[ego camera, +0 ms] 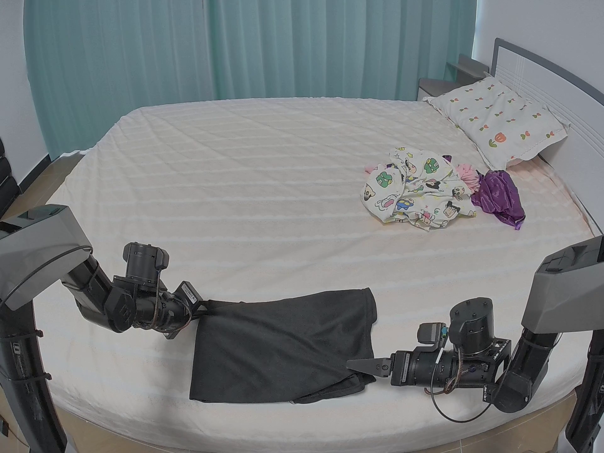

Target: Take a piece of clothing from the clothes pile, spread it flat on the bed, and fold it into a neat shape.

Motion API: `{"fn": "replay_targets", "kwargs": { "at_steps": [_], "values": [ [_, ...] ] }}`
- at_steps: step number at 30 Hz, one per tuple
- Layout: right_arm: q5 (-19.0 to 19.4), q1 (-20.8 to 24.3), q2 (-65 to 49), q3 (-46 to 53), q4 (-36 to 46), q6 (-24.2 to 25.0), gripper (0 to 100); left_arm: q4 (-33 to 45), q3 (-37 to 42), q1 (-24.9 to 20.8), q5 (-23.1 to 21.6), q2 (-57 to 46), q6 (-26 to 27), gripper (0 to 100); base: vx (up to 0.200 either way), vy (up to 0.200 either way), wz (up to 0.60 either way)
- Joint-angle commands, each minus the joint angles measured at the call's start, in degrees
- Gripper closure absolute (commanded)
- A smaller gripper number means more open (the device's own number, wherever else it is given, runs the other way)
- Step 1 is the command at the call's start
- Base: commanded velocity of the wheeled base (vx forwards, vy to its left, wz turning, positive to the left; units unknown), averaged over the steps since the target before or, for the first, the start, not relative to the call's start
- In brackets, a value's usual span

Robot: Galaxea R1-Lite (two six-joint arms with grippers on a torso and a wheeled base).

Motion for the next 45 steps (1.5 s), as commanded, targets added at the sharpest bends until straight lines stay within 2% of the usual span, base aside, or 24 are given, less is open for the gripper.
{"fn": "replay_targets", "kwargs": {
  "at_steps": [1, 4, 5, 18, 24, 33, 34, 45],
  "values": [
    [0.05, -0.18, 3.45, -1.15, -0.47, 0.9, 0, 0.0, 0.02, -0.02, -0.01, 0.04, -0.03, 100, 0.0, 0.0, 0.0],
    [0.14, -0.18, 4.68, -2.2, -0.83, 1.08, 0, 0.0, 0.02, -0.02, -0.01, 0.04, -0.03, 100, 0.0, 0.0, 0.0],
    [0.14, -0.18, 4.95, -2.55, -0.91, 1.17, 100, 0.0, 0.02, -0.02, -0.01, 0.04, -0.03, 100, 0.0, 0.0, 0.0],
    [0.14, -0.88, 1.87, 4.21, -7.94, 2.75, 100, 0.0, -0.42, 0.07, -0.01, 0.39, -0.03, 100, 0.0, 0.0, 0.0],
    [2.07, -1.06, 0.11, 6.59, -7.86, 2.75, 100, 0.0, -0.33, -0.02, -0.01, 0.39, -0.03, 100, 0.0, 0.0, 0.0],
    [2.95, -2.64, -0.06, 6.15, -7.24, 2.66, 100, 0.0, -0.33, -0.02, -0.01, 0.39, -0.03, 100, 0.0, 0.0, 0.0],
    [3.04, -2.64, -0.06, 6.32, -7.15, 2.66, 0, 0.0, -0.33, -0.02, -0.01, 0.39, -0.03, 100, 0.0, 0.0, 0.0],
    [3.13, -3.52, 0.82, 3.42, -6.89, 2.75, 0, 0.0, -0.33, -0.02, -0.01, 0.3, -0.03, 100, 0.0, 0.0, 0.0]
  ]
}}
